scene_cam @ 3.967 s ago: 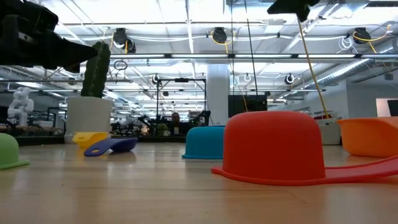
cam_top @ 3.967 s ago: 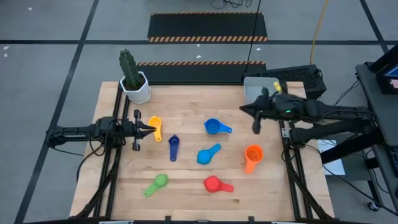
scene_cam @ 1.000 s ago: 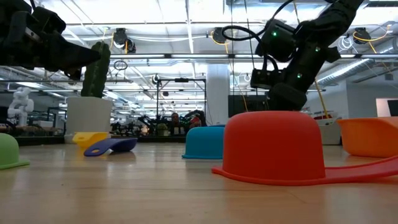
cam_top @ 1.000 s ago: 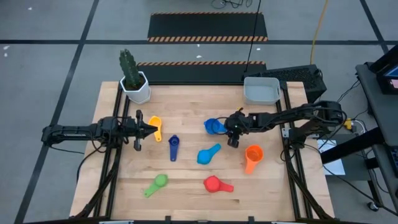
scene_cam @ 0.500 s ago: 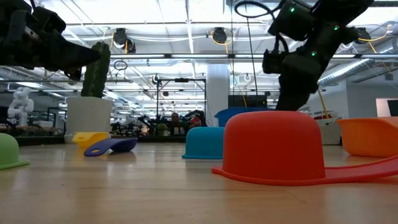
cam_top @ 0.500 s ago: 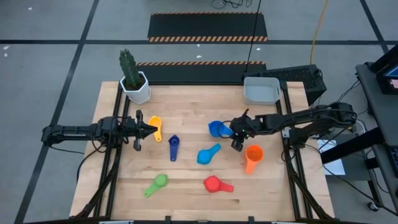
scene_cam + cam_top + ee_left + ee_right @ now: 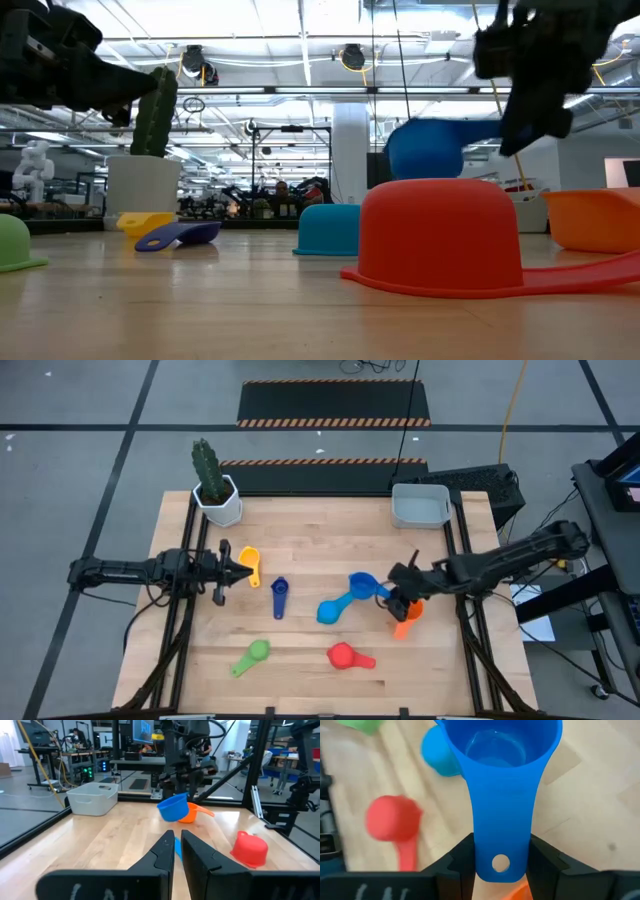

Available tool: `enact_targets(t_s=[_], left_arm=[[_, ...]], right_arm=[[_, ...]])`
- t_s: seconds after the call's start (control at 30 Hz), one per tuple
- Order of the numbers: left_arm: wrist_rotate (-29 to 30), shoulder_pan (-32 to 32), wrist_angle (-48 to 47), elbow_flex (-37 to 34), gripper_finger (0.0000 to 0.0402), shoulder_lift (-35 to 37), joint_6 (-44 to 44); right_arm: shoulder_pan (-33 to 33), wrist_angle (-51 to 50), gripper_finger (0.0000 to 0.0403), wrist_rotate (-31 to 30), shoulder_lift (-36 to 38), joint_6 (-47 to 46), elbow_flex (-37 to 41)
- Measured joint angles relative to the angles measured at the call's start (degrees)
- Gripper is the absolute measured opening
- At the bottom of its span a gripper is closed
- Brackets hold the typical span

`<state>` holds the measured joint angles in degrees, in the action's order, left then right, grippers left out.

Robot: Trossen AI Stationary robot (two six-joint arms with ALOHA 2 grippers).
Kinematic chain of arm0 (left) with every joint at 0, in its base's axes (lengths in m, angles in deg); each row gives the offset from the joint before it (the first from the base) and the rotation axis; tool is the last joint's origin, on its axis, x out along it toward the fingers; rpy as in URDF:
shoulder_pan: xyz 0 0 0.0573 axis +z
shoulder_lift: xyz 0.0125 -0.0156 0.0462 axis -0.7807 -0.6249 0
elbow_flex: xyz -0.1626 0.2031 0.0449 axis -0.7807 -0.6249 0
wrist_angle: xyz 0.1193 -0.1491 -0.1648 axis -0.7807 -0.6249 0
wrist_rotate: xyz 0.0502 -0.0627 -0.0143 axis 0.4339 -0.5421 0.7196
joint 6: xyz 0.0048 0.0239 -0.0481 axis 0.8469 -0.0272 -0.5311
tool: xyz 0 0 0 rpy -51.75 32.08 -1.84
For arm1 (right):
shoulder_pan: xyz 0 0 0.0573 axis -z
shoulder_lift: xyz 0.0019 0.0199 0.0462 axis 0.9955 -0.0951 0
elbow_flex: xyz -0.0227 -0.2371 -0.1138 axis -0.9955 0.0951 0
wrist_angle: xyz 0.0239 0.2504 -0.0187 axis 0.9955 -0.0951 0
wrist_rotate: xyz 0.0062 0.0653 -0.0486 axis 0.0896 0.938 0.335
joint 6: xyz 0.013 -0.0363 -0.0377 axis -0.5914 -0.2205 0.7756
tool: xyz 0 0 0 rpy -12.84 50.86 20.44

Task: Nest measuring cups in basket
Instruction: Stack the blue measuring cup on top of the orange measuring cup

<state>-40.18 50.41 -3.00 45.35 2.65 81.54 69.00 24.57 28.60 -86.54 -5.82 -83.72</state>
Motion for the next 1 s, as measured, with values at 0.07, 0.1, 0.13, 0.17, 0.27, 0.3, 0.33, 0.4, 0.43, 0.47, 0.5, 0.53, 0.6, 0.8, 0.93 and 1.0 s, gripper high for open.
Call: enact_targets(t_s=[0.07, 0.1, 0.13, 0.17, 0.27, 0.3, 0.33, 0.4, 0.43, 0.47, 0.5, 0.53, 0.6, 0.8, 0.93, 1.0], left_arm=[[0.00, -0.49, 0.02, 0.02, 0.0037, 0.00, 0.01], [0.00, -0.75, 0.02, 0.01, 0.0037, 0.00, 0.01], [0.00, -0.97, 0.03, 0.02, 0.0037, 0.00, 0.01], [0.00, -1.17, 0.12, 0.02, 0.0037, 0.00, 0.03], [0.00, -1.71, 0.82, 0.00, 0.0037, 0.00, 0.03], [0.00, -1.93, 1.24, 0.01, 0.0037, 0.00, 0.03], [0.00, -2.19, 1.67, 0.02, 0.0037, 0.00, -0.01], [-0.02, -2.75, 2.35, 0.00, 0.0037, 0.00, -0.18], [-0.02, -3.06, 2.67, 0.00, 0.0037, 0.00, -0.17], [0.00, -3.40, 2.95, 0.02, 0.0037, 0.00, -0.19], [-0.01, -3.71, 3.28, 0.02, 0.0037, 0.00, -0.15], [-0.01, -3.94, 3.62, 0.01, 0.0037, 0.00, 0.02], [0.00, -4.44, 4.01, 0.01, 0.0037, 0.00, 0.24], [0.00, -5.53, 4.67, 0.02, 0.0037, 0.00, 0.31], [0.00, -5.61, 4.52, 0.02, 0.0037, 0.00, 0.42], [0.04, -5.61, 4.53, 0.02, 0.0037, 0.01, 0.42]], right_arm=[[-2.48, -0.25, 0.0122, -0.39, 1.19, -3.29, 0.00], [-3.79, -0.46, 0.0122, -0.53, 1.68, -5.19, 0.00], [-4.97, -0.52, 0.0121, -0.57, 2.02, -6.89, 0.00], [-6.23, -0.50, 0.0121, -0.58, 2.29, -8.40, 0.00], [-9.58, -1.16, 0.0121, -1.36, 3.02, -12.00, -0.25], [-10.60, -2.01, 0.0121, -1.35, 3.21, -13.16, -0.64], [-11.69, -3.06, 0.0121, -1.32, 3.45, -14.46, -1.16], [-13.65, -6.54, 0.0121, -1.27, 4.09, -16.89, -2.75], [-14.59, -8.90, 0.0121, -1.27, 4.40, -17.82, -3.80], [-15.36, -11.32, 0.0121, -1.29, 4.70, -18.79, -4.99], [-16.04, -14.06, 0.0121, -1.37, 4.99, -19.93, -6.34], [-16.65, -16.83, 0.0121, -1.45, 5.27, -21.24, -7.62], [-17.66, -23.60, 0.0121, -1.75, 5.55, -23.99, -10.53], [-20.38, -37.80, 0.0121, -3.16, 5.53, -33.41, -14.97], [-21.95, -39.95, 0.0121, -2.94, 3.96, -37.41, -14.97], [-22.87, -39.48, 0.0121, -2.70, 2.66, -38.36, -14.97]])
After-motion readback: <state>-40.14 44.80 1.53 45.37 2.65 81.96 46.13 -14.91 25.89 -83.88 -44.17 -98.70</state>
